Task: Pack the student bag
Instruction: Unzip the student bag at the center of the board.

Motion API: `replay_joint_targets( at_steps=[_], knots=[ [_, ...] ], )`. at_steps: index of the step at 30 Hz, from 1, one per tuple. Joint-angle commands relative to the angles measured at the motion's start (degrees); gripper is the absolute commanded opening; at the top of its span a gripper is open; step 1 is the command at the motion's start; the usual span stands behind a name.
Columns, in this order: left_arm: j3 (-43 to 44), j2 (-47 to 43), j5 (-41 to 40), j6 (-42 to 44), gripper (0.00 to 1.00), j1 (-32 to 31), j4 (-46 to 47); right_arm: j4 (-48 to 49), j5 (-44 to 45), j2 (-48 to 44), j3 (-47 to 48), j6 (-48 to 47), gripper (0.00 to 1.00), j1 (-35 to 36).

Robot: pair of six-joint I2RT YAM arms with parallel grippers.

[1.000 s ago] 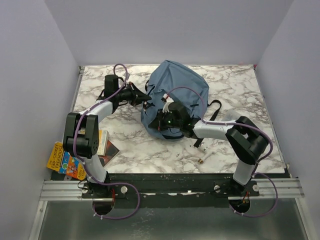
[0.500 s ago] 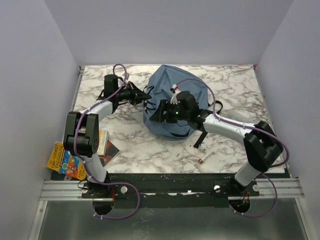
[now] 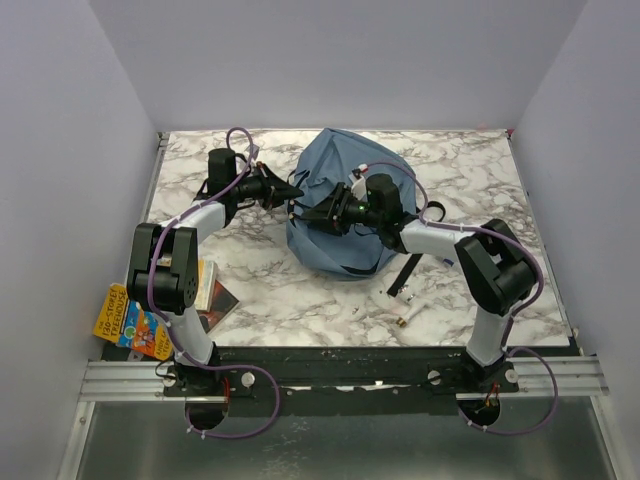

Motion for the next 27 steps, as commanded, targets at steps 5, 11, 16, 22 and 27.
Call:
replay_joint_targets(
  at_steps=[5,11,16,22,27],
  knots=[
    [-0.50,-1.83,3.27,-1.58,0.00,0.32,4.04,9.65,-4.46,2.15,-0.31,6.13,0.35,0.48],
    [-0.46,-1.57,3.34,-2.02,0.00,0.23,4.39,7.54,-4.50,1.68,1.05,4.20,0.36,0.54],
    [-0.47,-1.51,3.57,-2.19,0.00,0.18,4.65,8.33,-4.66,2.55,1.70,4.67,0.33,0.83],
    [-0.56,-1.20,3.54,-2.19,0.00,-0.35,4.83,9.56,-5.34,4.38,3.28,5.21,0.26,1.00],
    [-0.55,-0.98,3.54,-2.33,0.00,-0.50,4.93,10.59,-6.16,4.75,4.66,3.59,0.11,1.08]
  ],
)
